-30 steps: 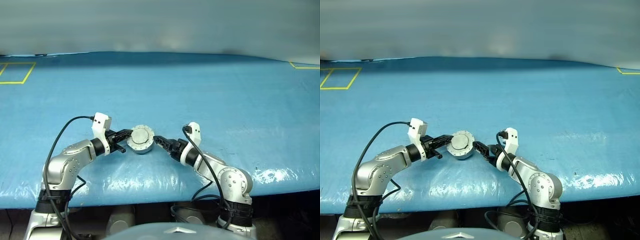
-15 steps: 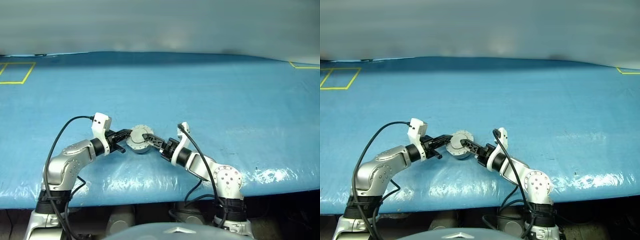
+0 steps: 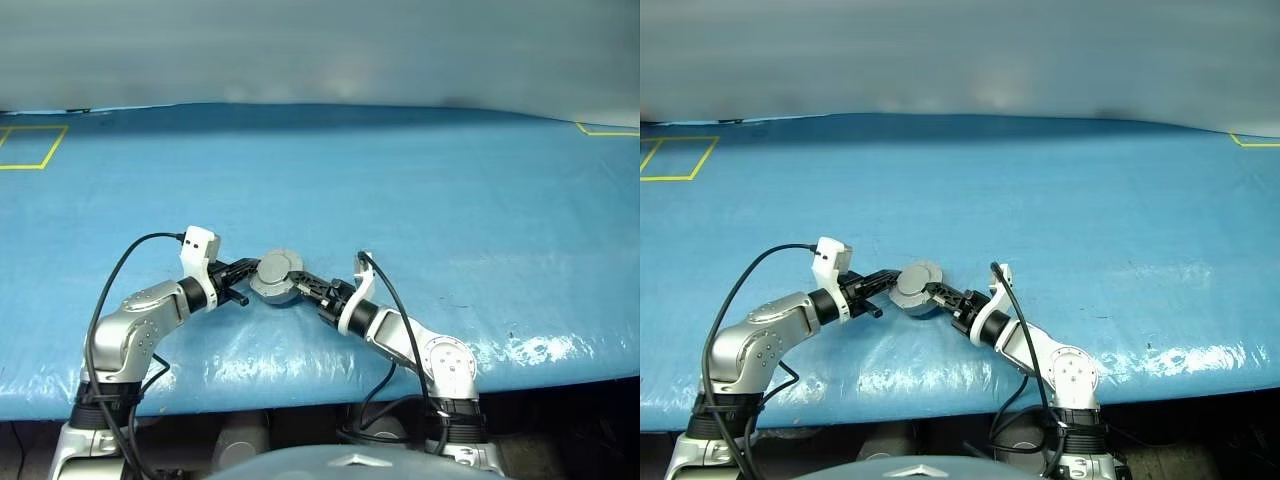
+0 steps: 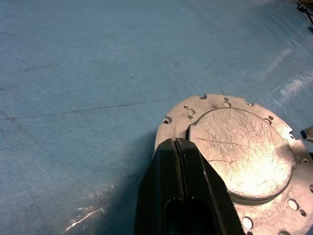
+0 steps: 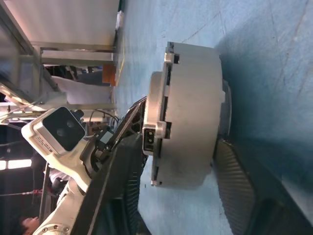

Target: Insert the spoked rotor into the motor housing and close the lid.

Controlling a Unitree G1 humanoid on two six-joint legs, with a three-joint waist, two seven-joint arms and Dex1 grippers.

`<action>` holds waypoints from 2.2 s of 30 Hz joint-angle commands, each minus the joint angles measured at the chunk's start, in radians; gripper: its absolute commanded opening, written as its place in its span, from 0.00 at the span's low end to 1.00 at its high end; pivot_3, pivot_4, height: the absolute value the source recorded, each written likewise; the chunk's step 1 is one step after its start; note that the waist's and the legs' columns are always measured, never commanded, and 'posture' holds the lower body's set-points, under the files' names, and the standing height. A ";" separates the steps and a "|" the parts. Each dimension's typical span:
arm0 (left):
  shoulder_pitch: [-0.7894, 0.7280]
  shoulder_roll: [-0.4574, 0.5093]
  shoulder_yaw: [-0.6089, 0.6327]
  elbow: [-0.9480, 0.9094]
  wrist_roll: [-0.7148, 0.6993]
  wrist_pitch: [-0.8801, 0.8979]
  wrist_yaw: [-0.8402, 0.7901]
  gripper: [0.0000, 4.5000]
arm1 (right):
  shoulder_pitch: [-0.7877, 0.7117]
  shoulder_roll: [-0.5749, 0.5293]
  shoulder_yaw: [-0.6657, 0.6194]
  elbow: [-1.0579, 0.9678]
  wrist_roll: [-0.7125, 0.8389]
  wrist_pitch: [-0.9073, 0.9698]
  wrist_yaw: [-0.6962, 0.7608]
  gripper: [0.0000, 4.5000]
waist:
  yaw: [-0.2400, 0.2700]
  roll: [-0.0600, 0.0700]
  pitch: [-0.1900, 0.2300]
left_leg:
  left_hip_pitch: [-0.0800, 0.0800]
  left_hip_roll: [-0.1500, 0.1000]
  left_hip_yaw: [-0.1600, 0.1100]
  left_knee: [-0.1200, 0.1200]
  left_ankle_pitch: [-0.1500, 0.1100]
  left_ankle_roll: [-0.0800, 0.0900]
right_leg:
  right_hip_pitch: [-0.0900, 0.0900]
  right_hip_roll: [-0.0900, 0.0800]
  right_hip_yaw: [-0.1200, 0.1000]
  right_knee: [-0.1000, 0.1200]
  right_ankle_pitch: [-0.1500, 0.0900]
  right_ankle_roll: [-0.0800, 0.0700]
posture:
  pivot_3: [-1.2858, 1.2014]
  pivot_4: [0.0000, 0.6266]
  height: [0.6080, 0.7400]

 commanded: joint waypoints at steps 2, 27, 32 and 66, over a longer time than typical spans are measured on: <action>0.021 -0.007 -0.024 -0.006 0.002 0.016 0.000 0.00 | 0.005 0.086 0.048 -0.021 0.046 0.001 -0.005 0.26 | -0.001 0.000 0.000 | 0.000 0.000 0.000 0.000 0.000 0.000 | 0.000 0.000 0.000 0.000 0.000 0.000 | 0.52 0.24 1.00; 0.028 -0.108 0.257 -0.025 -0.187 0.008 0.109 0.50 | 0.044 0.058 0.052 -0.052 0.092 -0.054 -0.062 0.26 | -0.004 0.001 -0.001 | -0.003 0.001 0.000 0.003 0.000 0.000 | -0.002 0.001 0.000 0.001 0.001 0.000 | 0.52 0.24 1.00; 0.053 -0.186 0.371 -0.028 -0.354 0.070 0.208 0.59 | 0.012 0.055 0.013 -0.057 0.140 -0.102 -0.071 0.26 | -0.001 0.001 -0.001 | -0.004 0.001 -0.001 0.004 0.000 0.000 | -0.002 0.001 -0.001 0.001 0.001 0.001 | 0.52 0.24 1.00; 0.224 -0.487 0.272 0.026 -1.111 -0.005 0.464 1.00 | -0.167 0.040 0.004 -0.088 0.190 -0.165 -0.080 0.26 | -0.001 0.000 0.000 | -0.008 0.000 0.000 0.011 -0.001 0.002 | -0.002 0.001 0.000 0.001 0.004 -0.003 | 0.52 0.24 1.00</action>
